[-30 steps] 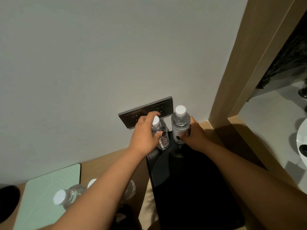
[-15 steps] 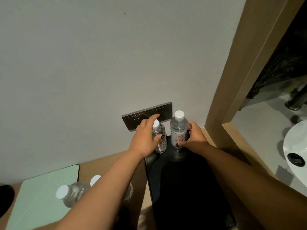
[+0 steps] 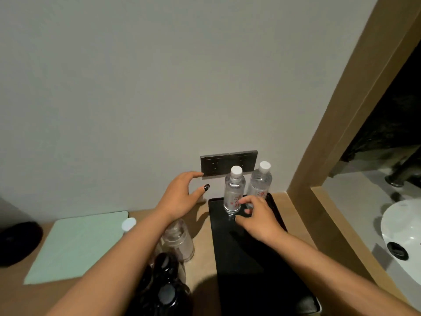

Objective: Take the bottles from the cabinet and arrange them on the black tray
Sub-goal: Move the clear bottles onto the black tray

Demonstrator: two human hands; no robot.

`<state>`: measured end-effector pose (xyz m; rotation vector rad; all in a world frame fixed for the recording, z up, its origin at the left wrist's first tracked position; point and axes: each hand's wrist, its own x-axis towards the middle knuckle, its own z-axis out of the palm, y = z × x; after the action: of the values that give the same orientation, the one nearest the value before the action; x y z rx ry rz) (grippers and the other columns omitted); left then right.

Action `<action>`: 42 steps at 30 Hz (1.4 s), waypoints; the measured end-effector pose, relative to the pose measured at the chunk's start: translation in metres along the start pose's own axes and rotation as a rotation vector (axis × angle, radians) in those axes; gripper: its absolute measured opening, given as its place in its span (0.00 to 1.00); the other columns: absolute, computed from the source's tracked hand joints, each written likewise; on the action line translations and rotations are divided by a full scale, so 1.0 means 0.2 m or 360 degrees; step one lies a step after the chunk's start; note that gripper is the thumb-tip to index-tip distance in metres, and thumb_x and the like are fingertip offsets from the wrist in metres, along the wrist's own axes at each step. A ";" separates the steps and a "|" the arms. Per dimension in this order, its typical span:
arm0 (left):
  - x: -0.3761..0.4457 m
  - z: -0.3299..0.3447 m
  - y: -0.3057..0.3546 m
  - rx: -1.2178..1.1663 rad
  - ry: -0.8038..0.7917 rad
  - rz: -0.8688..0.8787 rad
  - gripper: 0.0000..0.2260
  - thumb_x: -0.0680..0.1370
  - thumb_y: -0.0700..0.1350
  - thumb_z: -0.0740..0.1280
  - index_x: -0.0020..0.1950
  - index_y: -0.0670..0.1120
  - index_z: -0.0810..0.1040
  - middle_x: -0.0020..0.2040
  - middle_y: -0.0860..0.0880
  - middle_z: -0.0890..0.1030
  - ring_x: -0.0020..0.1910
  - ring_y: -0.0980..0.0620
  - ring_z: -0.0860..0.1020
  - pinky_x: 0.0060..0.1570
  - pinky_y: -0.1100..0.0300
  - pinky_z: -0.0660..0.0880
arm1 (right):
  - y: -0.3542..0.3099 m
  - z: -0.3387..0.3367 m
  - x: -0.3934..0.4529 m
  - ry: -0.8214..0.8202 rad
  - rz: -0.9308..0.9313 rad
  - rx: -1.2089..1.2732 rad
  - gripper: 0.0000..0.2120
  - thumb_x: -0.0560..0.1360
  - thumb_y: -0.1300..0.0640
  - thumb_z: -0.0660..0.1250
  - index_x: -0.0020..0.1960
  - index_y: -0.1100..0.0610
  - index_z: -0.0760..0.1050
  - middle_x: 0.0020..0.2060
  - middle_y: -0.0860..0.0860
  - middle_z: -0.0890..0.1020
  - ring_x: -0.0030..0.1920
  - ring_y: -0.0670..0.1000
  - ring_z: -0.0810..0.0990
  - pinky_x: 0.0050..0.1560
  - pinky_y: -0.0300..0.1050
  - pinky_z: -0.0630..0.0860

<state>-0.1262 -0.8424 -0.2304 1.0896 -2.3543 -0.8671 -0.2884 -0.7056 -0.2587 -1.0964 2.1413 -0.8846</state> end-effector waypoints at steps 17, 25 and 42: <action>-0.50 -0.28 -0.56 -0.0578 0.0062 -0.0407 0.12 0.76 0.51 0.67 0.59 0.54 0.77 0.55 0.59 0.79 0.55 0.60 0.76 0.52 0.64 0.74 | -0.47 0.55 -0.15 -0.0209 -0.0258 -0.0058 0.15 0.72 0.59 0.69 0.57 0.51 0.71 0.56 0.47 0.71 0.56 0.46 0.73 0.58 0.39 0.70; -0.47 -0.18 -0.60 -0.0883 0.0324 -0.0733 0.08 0.77 0.46 0.67 0.54 0.46 0.76 0.46 0.55 0.78 0.45 0.62 0.75 0.41 0.67 0.70 | -0.46 0.55 -0.16 -0.0217 -0.0245 -0.0098 0.16 0.72 0.58 0.69 0.57 0.50 0.70 0.56 0.46 0.71 0.57 0.45 0.72 0.61 0.46 0.74; -0.30 -0.78 -0.03 -0.1174 0.0924 -0.0073 0.06 0.77 0.46 0.67 0.46 0.44 0.80 0.44 0.45 0.83 0.43 0.53 0.79 0.44 0.63 0.76 | -0.69 0.27 -0.25 -0.0097 -0.0798 0.0038 0.22 0.75 0.53 0.67 0.66 0.48 0.65 0.62 0.41 0.66 0.62 0.39 0.67 0.62 0.37 0.68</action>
<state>0.0045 -0.8549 -0.1270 0.9043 -1.3653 -1.1178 -0.1580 -0.7407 -0.1772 -1.6629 1.8250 -1.0715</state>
